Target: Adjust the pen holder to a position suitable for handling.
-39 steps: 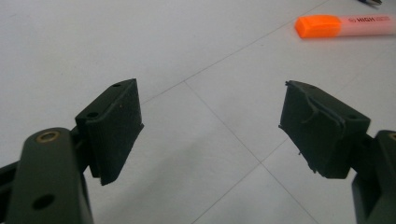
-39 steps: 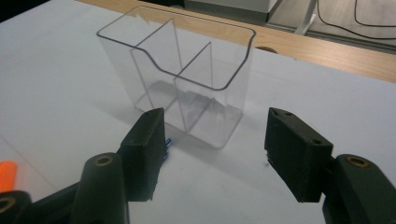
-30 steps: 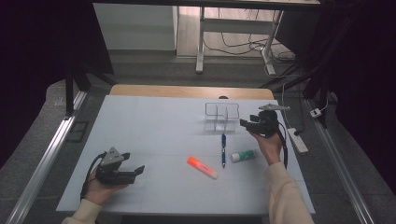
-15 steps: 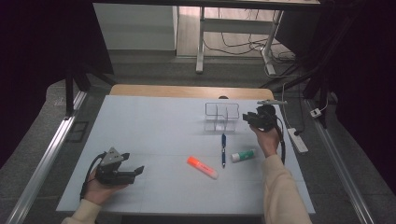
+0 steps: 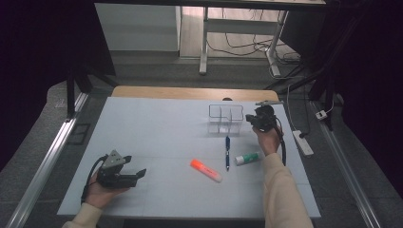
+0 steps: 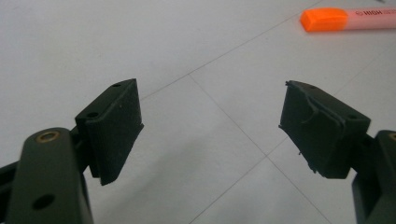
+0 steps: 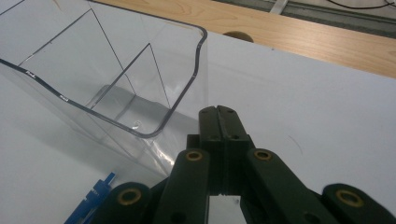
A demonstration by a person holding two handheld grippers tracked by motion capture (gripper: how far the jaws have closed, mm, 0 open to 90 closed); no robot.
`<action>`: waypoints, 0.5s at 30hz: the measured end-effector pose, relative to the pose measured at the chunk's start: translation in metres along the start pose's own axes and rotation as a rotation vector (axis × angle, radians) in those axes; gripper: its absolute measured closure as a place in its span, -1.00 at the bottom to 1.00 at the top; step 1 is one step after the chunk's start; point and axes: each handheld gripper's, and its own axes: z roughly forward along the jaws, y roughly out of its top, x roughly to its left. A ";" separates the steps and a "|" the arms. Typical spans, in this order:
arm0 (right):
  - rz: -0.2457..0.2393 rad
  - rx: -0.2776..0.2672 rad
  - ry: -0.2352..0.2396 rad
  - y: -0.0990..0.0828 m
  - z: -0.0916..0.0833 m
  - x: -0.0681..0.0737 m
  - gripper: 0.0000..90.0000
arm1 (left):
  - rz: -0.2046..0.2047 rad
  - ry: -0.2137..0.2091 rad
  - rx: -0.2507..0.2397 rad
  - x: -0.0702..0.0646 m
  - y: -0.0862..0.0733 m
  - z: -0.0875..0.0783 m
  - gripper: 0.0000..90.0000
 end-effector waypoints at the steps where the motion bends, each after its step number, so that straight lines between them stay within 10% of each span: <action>1: 0.000 0.004 0.003 0.000 0.002 0.000 0.99 | 0.000 -0.001 -0.001 0.000 0.000 0.000 -0.54; 15: 0.020 0.016 0.033 -0.005 0.013 -0.002 0.99 | -0.003 0.004 0.001 0.001 -0.001 0.000 -0.53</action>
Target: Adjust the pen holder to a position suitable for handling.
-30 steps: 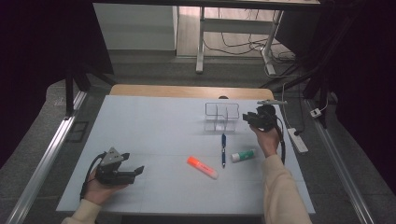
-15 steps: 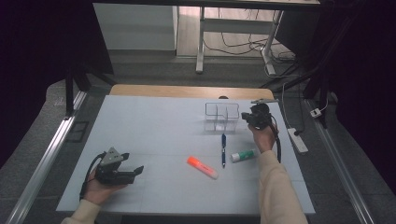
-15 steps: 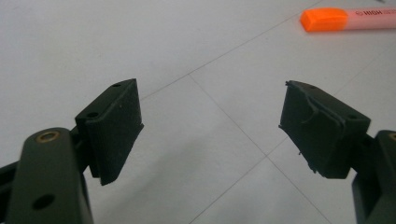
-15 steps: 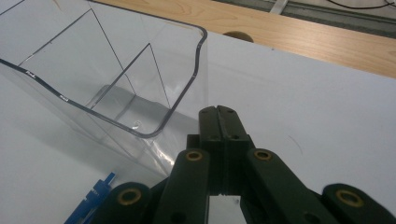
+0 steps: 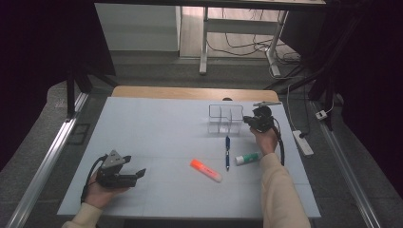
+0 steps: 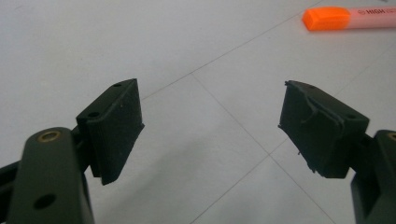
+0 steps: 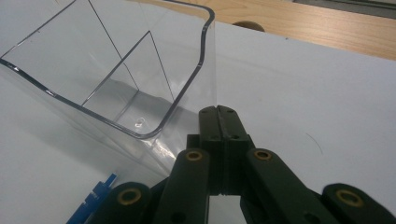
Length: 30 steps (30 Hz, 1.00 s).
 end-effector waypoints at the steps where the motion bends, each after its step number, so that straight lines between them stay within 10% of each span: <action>1: 0.000 -0.003 0.003 0.000 0.001 0.000 0.99 | 0.001 0.000 0.000 0.000 0.000 0.000 -0.53; 30: -0.057 -0.022 0.042 0.010 0.010 0.020 0.99 | -0.001 -0.007 0.016 0.001 -0.001 0.001 -0.54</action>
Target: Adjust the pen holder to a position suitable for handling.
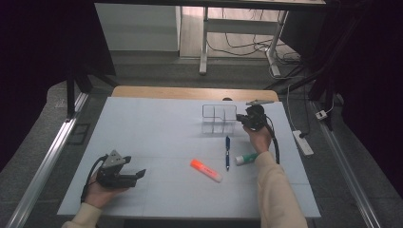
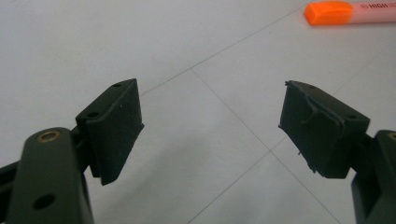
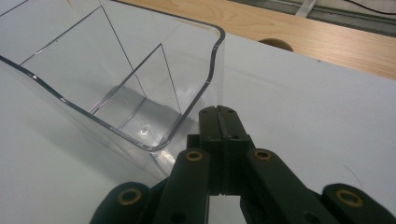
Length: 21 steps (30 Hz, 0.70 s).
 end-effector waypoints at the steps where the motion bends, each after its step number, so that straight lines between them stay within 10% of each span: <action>1: -0.001 -0.001 0.002 0.001 0.001 0.002 0.99 | -0.001 0.001 0.000 0.000 0.000 0.000 -0.54; 21: -0.024 0.004 0.028 0.010 0.011 0.021 0.99 | -0.008 0.000 0.002 0.001 0.000 0.000 -0.53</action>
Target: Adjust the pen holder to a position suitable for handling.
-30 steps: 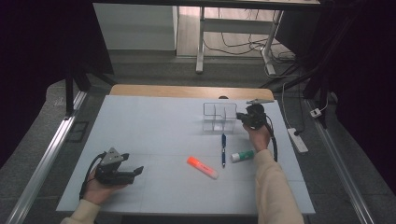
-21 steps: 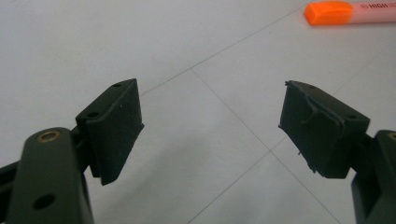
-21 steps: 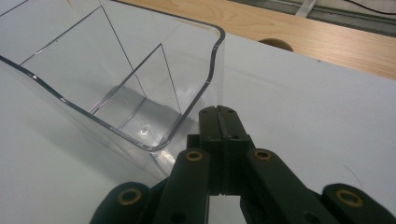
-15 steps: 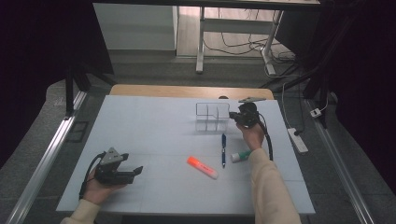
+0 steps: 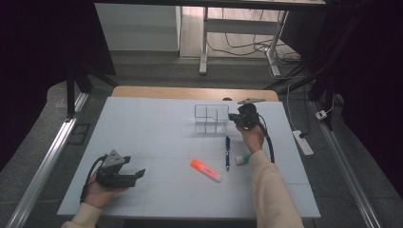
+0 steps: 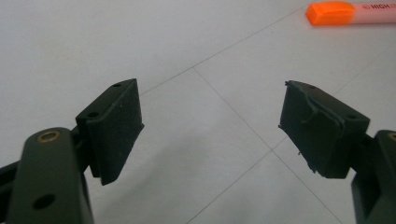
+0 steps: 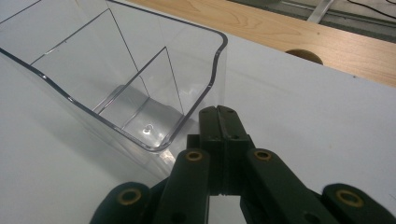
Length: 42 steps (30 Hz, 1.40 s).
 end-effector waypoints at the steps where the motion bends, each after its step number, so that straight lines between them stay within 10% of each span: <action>1: -0.006 0.002 0.000 0.000 0.000 0.000 0.99 | 0.001 0.000 0.000 0.000 0.000 0.000 -0.54; 42: -0.055 0.019 0.062 0.009 0.022 0.037 0.99 | -0.003 0.001 0.001 0.001 -0.001 0.000 -0.53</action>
